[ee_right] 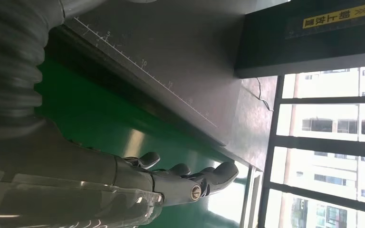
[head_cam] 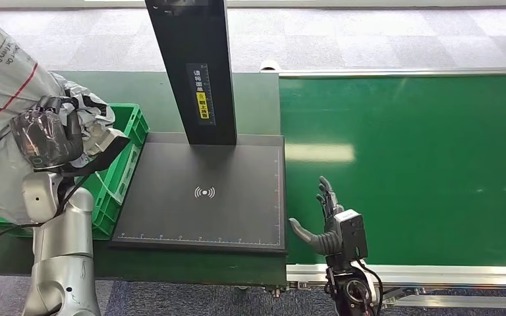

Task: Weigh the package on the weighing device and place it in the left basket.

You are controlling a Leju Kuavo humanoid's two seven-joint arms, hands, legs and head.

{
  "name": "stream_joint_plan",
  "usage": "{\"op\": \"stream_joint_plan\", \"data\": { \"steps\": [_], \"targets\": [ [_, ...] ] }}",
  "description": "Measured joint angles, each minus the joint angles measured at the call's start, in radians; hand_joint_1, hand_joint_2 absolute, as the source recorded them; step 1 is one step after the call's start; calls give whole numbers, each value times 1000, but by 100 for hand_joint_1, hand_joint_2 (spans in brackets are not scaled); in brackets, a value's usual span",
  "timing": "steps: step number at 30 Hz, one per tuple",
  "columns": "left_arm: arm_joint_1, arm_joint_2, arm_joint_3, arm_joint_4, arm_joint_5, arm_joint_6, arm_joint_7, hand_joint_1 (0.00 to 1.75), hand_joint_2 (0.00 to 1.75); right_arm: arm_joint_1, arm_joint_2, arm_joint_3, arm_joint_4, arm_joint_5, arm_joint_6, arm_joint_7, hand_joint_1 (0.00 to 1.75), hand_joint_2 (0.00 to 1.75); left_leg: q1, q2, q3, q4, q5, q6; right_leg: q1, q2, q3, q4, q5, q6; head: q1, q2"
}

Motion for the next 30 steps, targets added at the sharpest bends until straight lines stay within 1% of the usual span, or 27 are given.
{"op": "stream_joint_plan", "data": {
  "steps": [2, 4, 11, 16, 23, 24, 25, 28, 29, 30],
  "targets": [
    [-16, 22, 6, 58, -30, 0, 104, 175, 175, 1, -2, 1, -1, 0, 1, 7, 0, 175, 0, 0, 0, 0, 0, 0, 0, 0, 0, 0, 0, 0, 0, 0],
    [-24, 46, 2, 101, -44, 0, 179, 175, 175, 1, -4, 5, -1, 2, 4, 11, 0, 175, 0, 0, 0, 0, 0, 0, 0, 0, 0, 0, 0, 0, 0, 0],
    [-43, 105, -26, 205, -62, 0, 274, 175, 175, 0, -6, 25, -1, 5, 7, 22, 0, 175, 0, 0, -1, 0, 0, 0, 0, 0, -1, 0, 0, 0, 0, 0],
    [-46, 130, -56, 268, -53, 0, 292, 175, 175, 0, -8, 38, -1, 6, 1, 29, 0, 175, 0, 0, -1, 0, 0, 0, 0, 0, -1, 0, 0, 0, 0, 0],
    [-48, 143, -70, 305, -52, 1, 293, 174, 175, 0, -10, 45, -1, 6, 1, 29, 0, 175, 0, 0, -1, 0, 0, 0, 0, 0, -1, 0, 0, 0, 0, 0],
    [-49, 144, -71, 309, -51, 1, 292, 171, 175, 0, -10, 46, -1, 5, 0, 29, 0, 175, 0, 0, -1, 0, 0, 0, 0, 0, -1, 0, 0, 0, 0, 0],
    [-49, 145, -74, 315, -51, 1, 289, 160, 175, 1, -10, 46, -1, 4, 0, 29, 0, 175, 0, 0, -1, 0, 0, 0, 0, 0, -1, 0, 0, 0, 0, 0],
    [-49, 151, -102, 350, -68, 1, 297, 36, 175, 4, -12, 44, -5, 1, -2, 28, 0, 175, 0, 0, -1, 0, 0, 0, 0, 0, -1, 0, 0, 0, 0, 0],
    [-49, 154, -122, 367, -76, 1, 316, 3, 175, 5, -12, 44, -6, 0, -1, 28, 0, 175, 0, 0, -1, 0, 0, 0, 0, 0, -1, 0, 0, 0, 0, 0],
    [-50, 159, -146, 385, -82, 1, 341, 0, 175, 6, -13, 43, -8, 0, 1, 28, 0, 175, 0, 0, -1, 0, 0, 0, 0, 0, -1, 0, 0, 0, 0, 0]
  ]
}}
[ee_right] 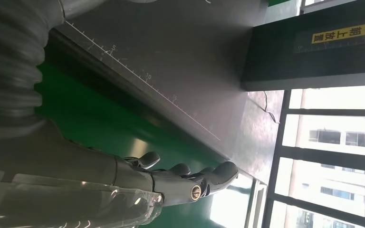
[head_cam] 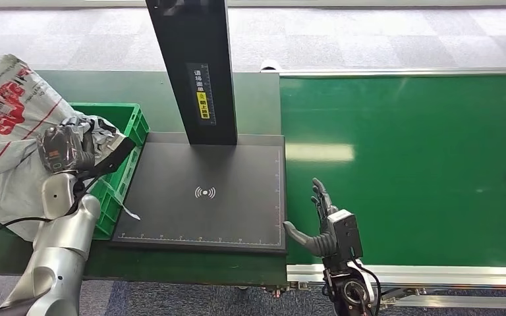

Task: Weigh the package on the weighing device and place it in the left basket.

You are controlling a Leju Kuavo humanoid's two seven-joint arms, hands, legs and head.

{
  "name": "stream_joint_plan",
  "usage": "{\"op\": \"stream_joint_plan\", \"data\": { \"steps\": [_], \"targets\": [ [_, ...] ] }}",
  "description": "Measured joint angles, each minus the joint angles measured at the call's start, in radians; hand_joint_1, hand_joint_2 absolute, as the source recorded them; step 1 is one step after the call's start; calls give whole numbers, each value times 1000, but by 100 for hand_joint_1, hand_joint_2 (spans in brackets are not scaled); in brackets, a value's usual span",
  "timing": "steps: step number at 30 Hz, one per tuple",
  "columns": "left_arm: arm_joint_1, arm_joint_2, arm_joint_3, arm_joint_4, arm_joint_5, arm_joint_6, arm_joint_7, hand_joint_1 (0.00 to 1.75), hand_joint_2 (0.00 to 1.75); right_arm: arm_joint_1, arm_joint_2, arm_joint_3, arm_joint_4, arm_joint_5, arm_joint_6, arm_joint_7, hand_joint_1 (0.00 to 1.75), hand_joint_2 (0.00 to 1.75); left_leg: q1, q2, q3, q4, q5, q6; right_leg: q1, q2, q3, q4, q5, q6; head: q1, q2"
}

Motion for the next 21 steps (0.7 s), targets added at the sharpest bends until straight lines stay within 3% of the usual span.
{"op": "stream_joint_plan", "data": {
  "steps": [6, 14, 21],
  "targets": [
    [-3, 34, -180, 76, -9, 0, 152, 0, 175, 4, -2, -2, -2, 8, 16, 1, 0, 175, 0, 0, 0, 0, 0, 0, 0, 0, 0, 0, 0, 0, 0, 0],
    [8, 102, -384, 47, -9, 1, 347, 0, 175, 13, -2, -3, -17, 15, 19, 7, 0, 175, 0, 0, 0, 0, 0, 0, 0, 0, 0, 0, 0, 0, 0, 0],
    [10, 146, -522, 22, -9, 1, 395, 0, 175, 26, -2, -6, -38, 16, 19, 7, 0, 175, 0, 0, 0, 0, 0, 0, 0, 0, 0, 0, 0, 0, 0, 0]
  ]
}}
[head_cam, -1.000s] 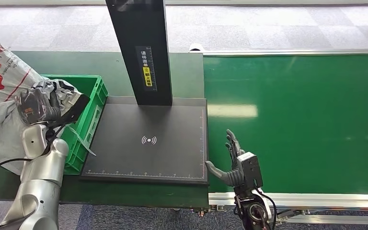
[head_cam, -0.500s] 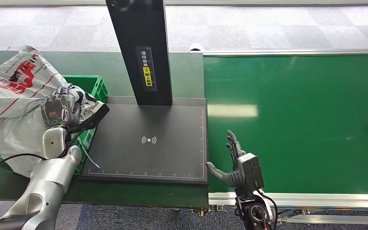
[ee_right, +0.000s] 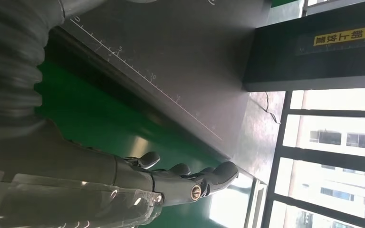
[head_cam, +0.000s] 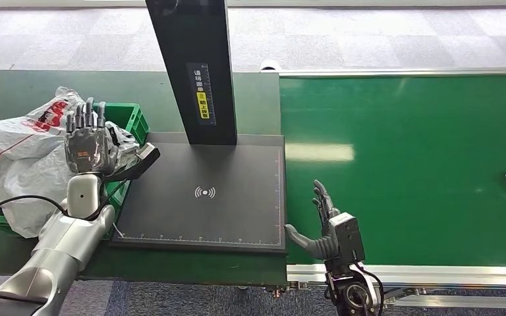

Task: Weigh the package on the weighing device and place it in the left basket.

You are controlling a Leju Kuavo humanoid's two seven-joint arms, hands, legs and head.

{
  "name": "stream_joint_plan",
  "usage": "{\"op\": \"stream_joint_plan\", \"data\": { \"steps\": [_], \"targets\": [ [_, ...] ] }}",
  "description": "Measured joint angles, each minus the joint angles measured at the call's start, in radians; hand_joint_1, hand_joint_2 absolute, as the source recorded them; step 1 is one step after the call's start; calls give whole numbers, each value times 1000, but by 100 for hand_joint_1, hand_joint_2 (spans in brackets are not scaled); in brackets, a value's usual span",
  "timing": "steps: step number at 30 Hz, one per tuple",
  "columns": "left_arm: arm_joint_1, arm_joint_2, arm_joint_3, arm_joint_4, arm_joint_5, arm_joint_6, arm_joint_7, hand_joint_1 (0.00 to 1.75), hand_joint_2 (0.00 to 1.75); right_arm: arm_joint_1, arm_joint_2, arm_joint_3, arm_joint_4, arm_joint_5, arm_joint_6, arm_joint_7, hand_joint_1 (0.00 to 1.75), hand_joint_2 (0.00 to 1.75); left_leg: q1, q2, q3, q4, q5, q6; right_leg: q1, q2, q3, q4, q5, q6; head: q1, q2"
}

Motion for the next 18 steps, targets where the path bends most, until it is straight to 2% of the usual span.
{"op": "stream_joint_plan", "data": {
  "steps": [6, 8, 10, 14, 16, 18],
  "targets": [
    [1, 13, -33, -12, 0, 0, 11, 0, 175, 4, 0, -1, -8, 0, 0, 0, 0, 175, 0, 0, 0, 0, 0, 0, 0, 0, 0, 0, 0, 0, 0, 0],
    [7, 20, -43, -29, 0, 0, 38, 0, 175, 4, 0, -3, -12, 2, 0, 2, 0, 175, 0, 0, 0, 0, 0, 0, 0, 0, 0, 0, 0, 0, 0, 0],
    [24, 37, -61, -79, 0, 0, 102, 0, 175, 6, 0, -5, -17, 4, 0, 7, 0, 175, 0, 1, 0, 0, 0, 0, 0, 0, 0, 0, 0, 0, 0, 0],
    [57, 127, -141, -290, 0, 1, 297, 0, 175, 6, 0, -7, -20, 5, 0, 12, 0, 175, 1, 1, -1, 0, 0, 0, 1, 0, -1, 0, 0, 0, 0, 0],
    [63, 186, -181, -410, -1, 1, 328, 0, 175, 6, 0, -7, -20, 1, -1, 13, 0, 175, 1, 0, -1, 0, 0, 0, 1, 0, -1, 0, -1, -1, 0, 0],
    [75, 225, -195, -528, -1, 1, 299, 0, 175, 5, 0, -7, -18, -4, -4, 10, 0, 175, 1, 0, -1, 0, 0, 0, 1, 0, -1, 0, -1, -1, 0, 0]
  ]
}}
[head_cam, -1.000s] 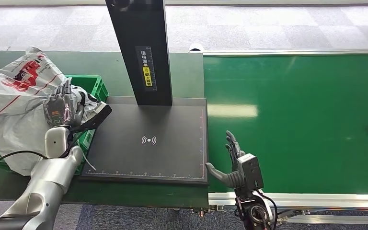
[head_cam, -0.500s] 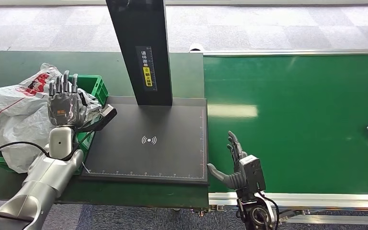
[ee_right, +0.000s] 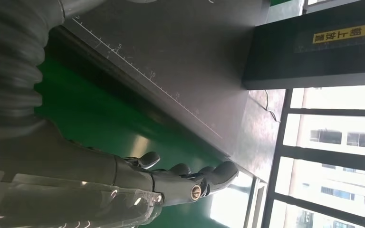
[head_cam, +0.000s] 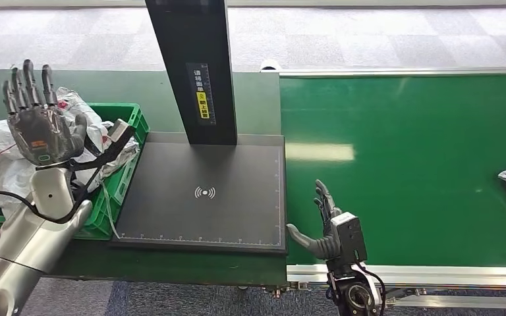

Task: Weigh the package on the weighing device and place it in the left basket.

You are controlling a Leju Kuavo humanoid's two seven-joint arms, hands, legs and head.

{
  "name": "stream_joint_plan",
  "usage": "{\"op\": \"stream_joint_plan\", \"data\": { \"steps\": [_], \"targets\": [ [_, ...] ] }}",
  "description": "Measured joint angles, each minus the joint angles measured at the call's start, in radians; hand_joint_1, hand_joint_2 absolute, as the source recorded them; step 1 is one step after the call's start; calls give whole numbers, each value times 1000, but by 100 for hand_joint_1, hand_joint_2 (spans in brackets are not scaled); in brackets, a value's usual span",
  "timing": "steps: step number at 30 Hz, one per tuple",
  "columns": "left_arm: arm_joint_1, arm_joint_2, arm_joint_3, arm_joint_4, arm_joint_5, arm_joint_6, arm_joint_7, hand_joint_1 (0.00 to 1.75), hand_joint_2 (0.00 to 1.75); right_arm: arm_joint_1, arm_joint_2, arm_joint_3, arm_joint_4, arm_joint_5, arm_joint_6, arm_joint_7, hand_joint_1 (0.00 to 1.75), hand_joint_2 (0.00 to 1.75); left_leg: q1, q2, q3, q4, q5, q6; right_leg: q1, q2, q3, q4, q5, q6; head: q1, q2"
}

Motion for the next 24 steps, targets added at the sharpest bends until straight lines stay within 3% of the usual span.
{"op": "stream_joint_plan", "data": {
  "steps": [2, 3, 5, 7, 8, 9, 10, 12, 14, 16, 19, 22, 24],
  "targets": [
    [36, -16, 26, -126, 6, 0, -141, 0, 175, -2, 0, 0, 2, -6, -5, -5, 0, 175, -1, 0, 0, 0, 0, 0, -1, 0, 0, 0, 0, 0, 0, 0],
    [62, -51, 56, -188, 27, 0, -267, 0, 175, -4, 0, 0, 3, -8, -8, -8, 0, 175, -1, -1, 0, 0, 0, 0, -2, -1, 0, 0, 0, 1, 0, 0],
    [110, -183, 163, -283, 143, 0, -627, 0, 175, -13, 0, 1, 6, -11, -13, -17, 0, 175, -2, -2, -1, 0, 0, 1, -3, -2, 1, -1, 0, 1, 0, 0],
    [139, -337, 319, -344, 326, 0, -1071, 0, 175, -25, 1, 3, 9, -14, -15, -31, 0, 175, -2, 1, -1, 0, -1, 1, -3, 0, 1, -1, 1, 1, 1, 0],
    [153, -404, 401, -369, 407, 0, -1239, 0, 175, -29, 1, 4, 9, -15, -15, -42, 0, 175, -3, 3, 1, 1, -2, 1, -4, 3, 1, -1, 1, 1, 0, 0],
    [170, -458, 470, -393, 482, 0, -1357, 0, 175, -32, 1, 6, 10, -18, -15, -56, 0, 175, -3, 5, 3, 1, -3, 1, -4, 5, 1, -2, 1, 1, 0, 0],
    [190, -509, 525, -413, 539, 0, -1409, 0, 175, -35, 1, 7, 10, -20, -15, -70, 0, 175, -3, 6, 4, 1, -4, 1, -4, 6, 2, -2, 1, 1, -1, 0],
    [230, -585, 566, -434, 621, 0, -1392, 0, 175, -40, 1, 9, 9, -31, -14, -93, 0, 175, -2, 4, 4, 1, -4, 1, -2, 4, 2, -2, 0, 1, 0, 0],
    [259, -627, 543, -420, 730, -8, -1371, 0, 175, -44, 3, 9, 5, -56, -14, -105, 0, 175, -1, 1, 4, 1, -4, 1, -2, 1, 3, -2, -1, 1, -1, 0],
    [277, -633, 470, -358, 979, -72, -1360, 0, 175, -45, 6, 8, -7, -84, -10, -108, 0, 175, -1, 0, 4, 1, -4, 1, -1, 0, 3, -2, -1, 1, -1, 0],
    [304, -614, 329, -244, 1400, -355, -1343, 0, 175, -47, 7, 7, -20, -108, 27, -98, 0, 175, -1, 0, 3, 0, -3, 1, -1, 1, 4, -1, -1, 1, -1, 0],
    [333, -601, 255, -162, 1527, -642, -1306, 0, 175, -50, 10, 7, -21, -114, 78, -92, 0, 175, -1, 1, 3, 1, -3, 1, -1, 1, 3, -1, 0, 1, 0, 0],
    [349, -594, 233, -116, 1553, -778, -1272, 0, 175, -49, 16, 7, -26, -109, 80, -91, 0, 175, -1, 1, 3, 1, -3, 1, -1, 1, 3, -1, -1, 1, 0, 0]
  ]
}}
